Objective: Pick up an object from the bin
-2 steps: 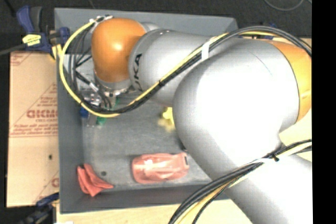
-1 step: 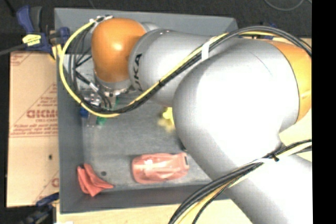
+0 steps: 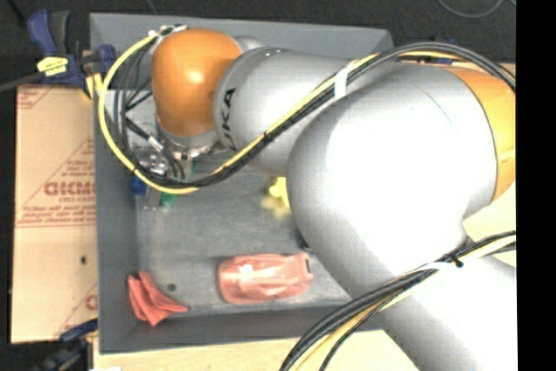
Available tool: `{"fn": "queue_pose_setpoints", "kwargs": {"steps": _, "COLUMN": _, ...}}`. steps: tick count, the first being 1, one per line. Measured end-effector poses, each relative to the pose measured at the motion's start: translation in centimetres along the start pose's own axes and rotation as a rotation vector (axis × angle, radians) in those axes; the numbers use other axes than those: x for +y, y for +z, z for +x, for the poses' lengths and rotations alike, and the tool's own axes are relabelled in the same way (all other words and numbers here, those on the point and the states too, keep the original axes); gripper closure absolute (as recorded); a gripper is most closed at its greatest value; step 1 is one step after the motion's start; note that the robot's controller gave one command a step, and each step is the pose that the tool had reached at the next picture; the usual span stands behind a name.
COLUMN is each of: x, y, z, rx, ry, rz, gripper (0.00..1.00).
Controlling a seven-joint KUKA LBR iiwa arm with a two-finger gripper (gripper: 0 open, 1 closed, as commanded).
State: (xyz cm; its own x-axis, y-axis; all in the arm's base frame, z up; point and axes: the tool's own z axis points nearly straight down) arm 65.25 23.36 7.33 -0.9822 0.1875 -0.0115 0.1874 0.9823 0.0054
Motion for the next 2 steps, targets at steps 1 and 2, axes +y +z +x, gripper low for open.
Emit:
{"fn": "queue_pose_setpoints", "kwargs": {"steps": 1, "x": -0.1, "y": -0.8, "z": 0.1, "rx": 0.003, "ry": 0.001, "rz": 0.001, "gripper": 1.00}}
{"fn": "queue_pose_setpoints", "kwargs": {"steps": 2, "x": 0.0, "y": -2.0, "z": -0.1, "rx": 0.000, "ry": 0.001, "rz": -0.001, "gripper": 1.00}}
